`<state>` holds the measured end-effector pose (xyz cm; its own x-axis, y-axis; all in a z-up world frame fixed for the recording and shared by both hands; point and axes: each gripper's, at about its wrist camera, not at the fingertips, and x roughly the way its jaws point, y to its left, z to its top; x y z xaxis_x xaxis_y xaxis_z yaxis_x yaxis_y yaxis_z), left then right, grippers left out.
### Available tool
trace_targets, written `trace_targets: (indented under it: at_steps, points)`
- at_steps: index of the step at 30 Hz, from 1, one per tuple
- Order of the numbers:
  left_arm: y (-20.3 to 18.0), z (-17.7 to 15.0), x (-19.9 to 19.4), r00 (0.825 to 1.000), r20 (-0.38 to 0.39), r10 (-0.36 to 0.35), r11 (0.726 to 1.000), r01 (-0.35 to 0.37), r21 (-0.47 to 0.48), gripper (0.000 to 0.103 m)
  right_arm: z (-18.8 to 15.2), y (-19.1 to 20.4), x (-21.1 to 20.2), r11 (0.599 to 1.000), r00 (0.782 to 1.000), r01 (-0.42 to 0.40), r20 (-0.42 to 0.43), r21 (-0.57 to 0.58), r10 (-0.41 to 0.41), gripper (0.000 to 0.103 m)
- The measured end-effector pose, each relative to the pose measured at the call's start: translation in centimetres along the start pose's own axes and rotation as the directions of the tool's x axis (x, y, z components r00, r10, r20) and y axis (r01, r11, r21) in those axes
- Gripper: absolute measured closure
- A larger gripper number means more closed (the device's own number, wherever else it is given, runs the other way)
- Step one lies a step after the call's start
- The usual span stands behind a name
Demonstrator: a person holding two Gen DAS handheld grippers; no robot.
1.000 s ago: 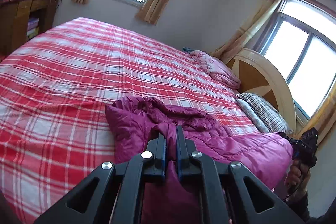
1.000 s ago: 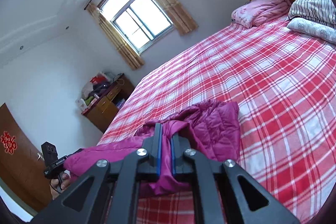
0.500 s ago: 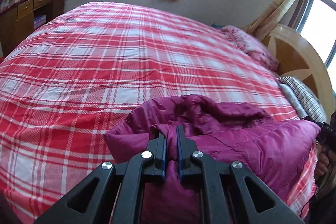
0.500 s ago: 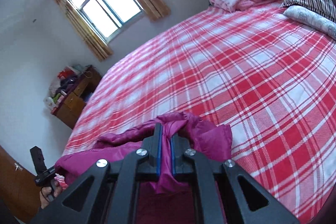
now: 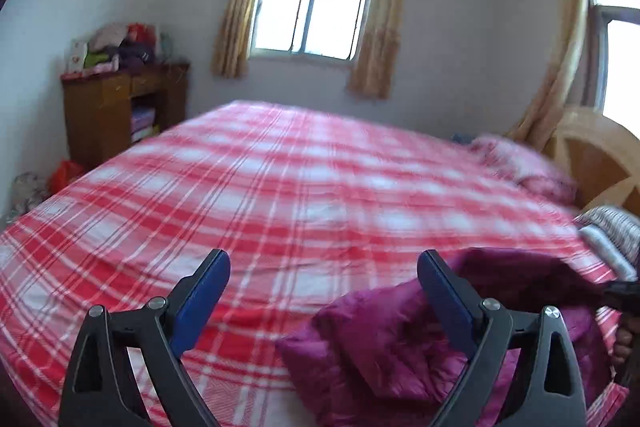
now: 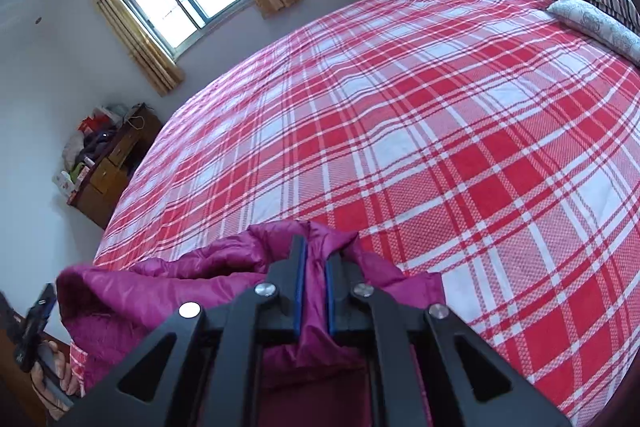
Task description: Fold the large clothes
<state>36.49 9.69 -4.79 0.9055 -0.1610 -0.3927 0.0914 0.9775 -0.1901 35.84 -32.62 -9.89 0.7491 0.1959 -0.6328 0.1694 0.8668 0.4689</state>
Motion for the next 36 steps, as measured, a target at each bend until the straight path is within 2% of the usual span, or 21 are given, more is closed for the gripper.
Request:
trace_targets:
  at_steps: [1,5,7,8,10,11,12,13,14,18,20,23,25,28,31,33,34,36]
  points:
    - [-0.8,-0.1,-0.1,1.0,-0.013,-0.022,0.999,0.022,0.024,0.008,0.1,0.0,0.3,1.0,1.0,0.002,-0.002,-0.003,-0.002,0.092]
    - [-4.7,-1.3,0.3,0.999,-0.042,-0.016,0.988,0.022,0.155,0.008,0.4,0.0,1.1,1.0,1.0,0.014,0.004,0.007,-0.014,0.091]
    - [-6.0,-2.0,0.4,0.999,-0.049,-0.012,0.981,0.021,0.194,0.008,0.8,0.1,1.3,1.0,1.0,0.016,0.002,0.013,-0.016,0.09]
    - [-6.3,-2.2,0.4,0.999,-0.053,-0.013,0.979,0.024,0.201,0.008,1.0,0.2,1.3,1.0,1.0,0.019,0.002,0.012,-0.019,0.087]
    - [-6.9,-2.8,0.7,0.998,-0.062,-0.002,0.977,0.015,0.214,0.008,1.5,0.4,1.0,1.0,1.0,0.009,0.012,0.016,-0.009,0.072]
    - [-7.1,-2.9,1.0,0.997,-0.071,0.009,0.975,0.007,0.222,0.008,1.7,0.5,0.6,1.0,1.0,0.001,0.03,0.023,-0.002,0.054]
    - [-7.2,-3.0,1.4,0.997,-0.078,0.023,0.974,-0.005,0.228,0.008,1.9,0.7,0.0,1.0,0.998,0.009,0.063,0.026,-0.011,0.026]
    - [-7.1,-3.2,1.7,0.996,-0.081,0.033,0.973,-0.014,0.23,0.008,2.0,0.9,-0.6,0.999,0.995,0.019,0.098,0.028,-0.022,0.016]
    - [-7.0,-3.3,2.2,0.995,-0.086,0.046,0.973,-0.025,0.229,0.008,2.0,1.2,-1.5,0.999,0.988,0.024,0.149,0.024,-0.027,0.011]
    - [-6.7,-3.1,3.2,0.992,-0.112,0.059,0.98,-0.036,0.197,0.008,1.4,3.4,-2.6,0.997,0.981,0.055,0.187,-0.056,-0.044,0.012]
    - [-7.4,-2.9,3.5,0.99,-0.116,0.08,0.978,-0.055,0.203,0.008,0.8,5.1,-2.3,0.991,0.983,0.073,0.177,-0.114,-0.052,0.017]
    - [-9.0,-2.6,3.6,0.991,-0.098,0.091,0.968,-0.065,0.242,0.008,-0.3,8.6,0.0,0.974,0.994,0.057,0.102,-0.221,-0.035,0.029]
    - [-10.7,-2.8,4.7,0.988,-0.122,0.097,0.951,-0.056,0.303,0.008,-1.0,10.6,2.1,0.957,0.998,0.052,0.043,-0.284,-0.042,0.037]
    - [-12.3,-3.9,7.4,0.977,-0.153,0.148,0.92,-0.079,0.385,0.008,-2.4,12.8,5.3,0.921,0.996,0.085,-0.005,-0.38,-0.094,0.039]
    - [-12.4,-5.6,9.9,0.957,-0.206,0.206,0.906,-0.107,0.409,0.008,-4.2,13.1,8.4,0.896,0.984,0.143,-0.041,-0.42,-0.176,0.039]
    - [-11.9,-7.2,12.0,0.932,-0.276,0.236,0.91,-0.113,0.398,0.008,-4.9,12.4,9.6,0.891,0.979,0.163,-0.043,-0.423,-0.199,0.039]
    - [-11.6,-7.7,12.4,0.926,-0.294,0.235,0.919,-0.113,0.378,0.008,-5.2,12.0,9.9,0.893,0.979,0.164,-0.041,-0.419,-0.199,0.039]
    - [-11.2,-8.0,12.6,0.929,-0.302,0.215,0.934,-0.106,0.342,0.007,-5.2,11.5,9.9,0.899,0.98,0.163,-0.04,-0.405,-0.196,0.039]
